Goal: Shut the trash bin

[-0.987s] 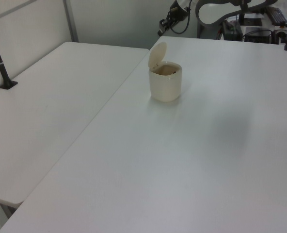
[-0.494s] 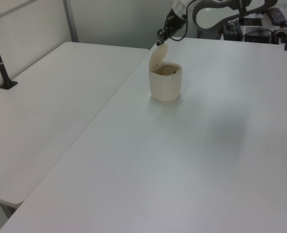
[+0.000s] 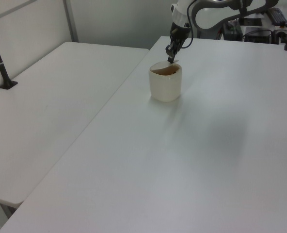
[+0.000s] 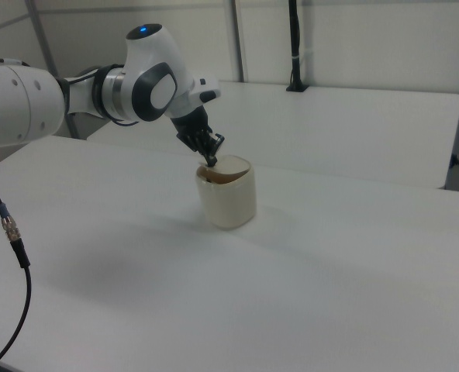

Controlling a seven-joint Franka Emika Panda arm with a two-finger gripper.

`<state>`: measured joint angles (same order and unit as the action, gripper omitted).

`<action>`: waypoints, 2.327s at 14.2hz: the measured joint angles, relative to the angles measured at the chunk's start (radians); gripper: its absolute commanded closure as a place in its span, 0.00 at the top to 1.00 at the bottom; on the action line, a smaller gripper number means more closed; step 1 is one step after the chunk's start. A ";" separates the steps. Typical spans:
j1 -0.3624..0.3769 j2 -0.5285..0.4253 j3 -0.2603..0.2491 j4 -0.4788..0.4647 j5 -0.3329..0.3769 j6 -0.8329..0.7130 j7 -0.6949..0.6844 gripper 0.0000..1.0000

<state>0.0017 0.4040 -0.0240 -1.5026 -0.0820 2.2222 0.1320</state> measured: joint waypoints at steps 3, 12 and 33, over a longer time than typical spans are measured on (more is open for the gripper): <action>0.008 0.004 0.000 -0.014 -0.022 -0.016 -0.006 0.01; 0.008 0.015 0.000 -0.032 -0.046 -0.016 -0.008 0.02; 0.118 -0.299 0.003 -0.025 -0.043 -0.532 -0.009 0.21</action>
<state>0.1196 0.1053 -0.0211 -1.5276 -0.1252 1.6900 0.1229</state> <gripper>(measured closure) 0.899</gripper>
